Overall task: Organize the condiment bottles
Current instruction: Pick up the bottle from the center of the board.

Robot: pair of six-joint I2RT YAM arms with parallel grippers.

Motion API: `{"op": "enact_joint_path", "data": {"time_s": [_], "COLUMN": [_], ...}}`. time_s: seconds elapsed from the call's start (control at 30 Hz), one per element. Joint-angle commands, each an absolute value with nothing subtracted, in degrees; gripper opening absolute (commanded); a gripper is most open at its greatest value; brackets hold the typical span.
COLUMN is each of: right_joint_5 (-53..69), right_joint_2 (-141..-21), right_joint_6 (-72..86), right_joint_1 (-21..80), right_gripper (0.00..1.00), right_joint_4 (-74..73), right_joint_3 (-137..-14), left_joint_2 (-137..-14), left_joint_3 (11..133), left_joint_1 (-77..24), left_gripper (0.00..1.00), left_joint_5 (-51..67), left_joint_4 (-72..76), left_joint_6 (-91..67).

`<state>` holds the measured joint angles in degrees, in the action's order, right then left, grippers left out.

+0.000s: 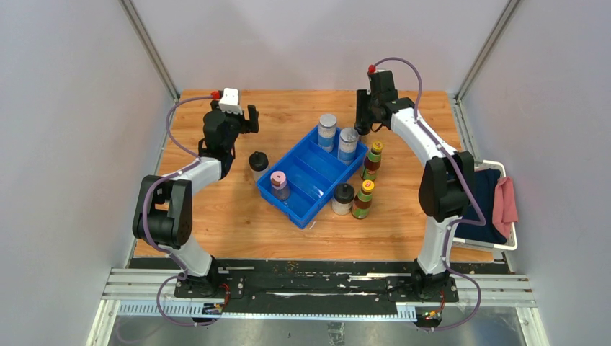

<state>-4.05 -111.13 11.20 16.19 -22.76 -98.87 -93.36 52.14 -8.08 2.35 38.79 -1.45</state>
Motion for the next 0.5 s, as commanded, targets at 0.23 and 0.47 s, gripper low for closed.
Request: {"op": "enact_joint_path", "data": {"time_s": [0.23, 0.47], "right_joint_5": [-2.9, -2.4], "right_joint_2": [-113.1, -113.8], "right_joint_6": [11.5, 11.5], "right_joint_1": [15.3, 15.3], "right_gripper": [0.55, 0.50], "right_joint_4": [-24.4, -24.4], "right_joint_3": [-100.3, -100.6], "left_joint_2": [-93.2, -93.4], "left_joint_3": [51.4, 51.4], "left_joint_1": [-8.5, -8.5], "left_gripper": [0.86, 0.87], "left_joint_5": [2.0, 2.0], "left_joint_4": [40.0, 40.0], "left_joint_6": [-1.1, -1.3]}}
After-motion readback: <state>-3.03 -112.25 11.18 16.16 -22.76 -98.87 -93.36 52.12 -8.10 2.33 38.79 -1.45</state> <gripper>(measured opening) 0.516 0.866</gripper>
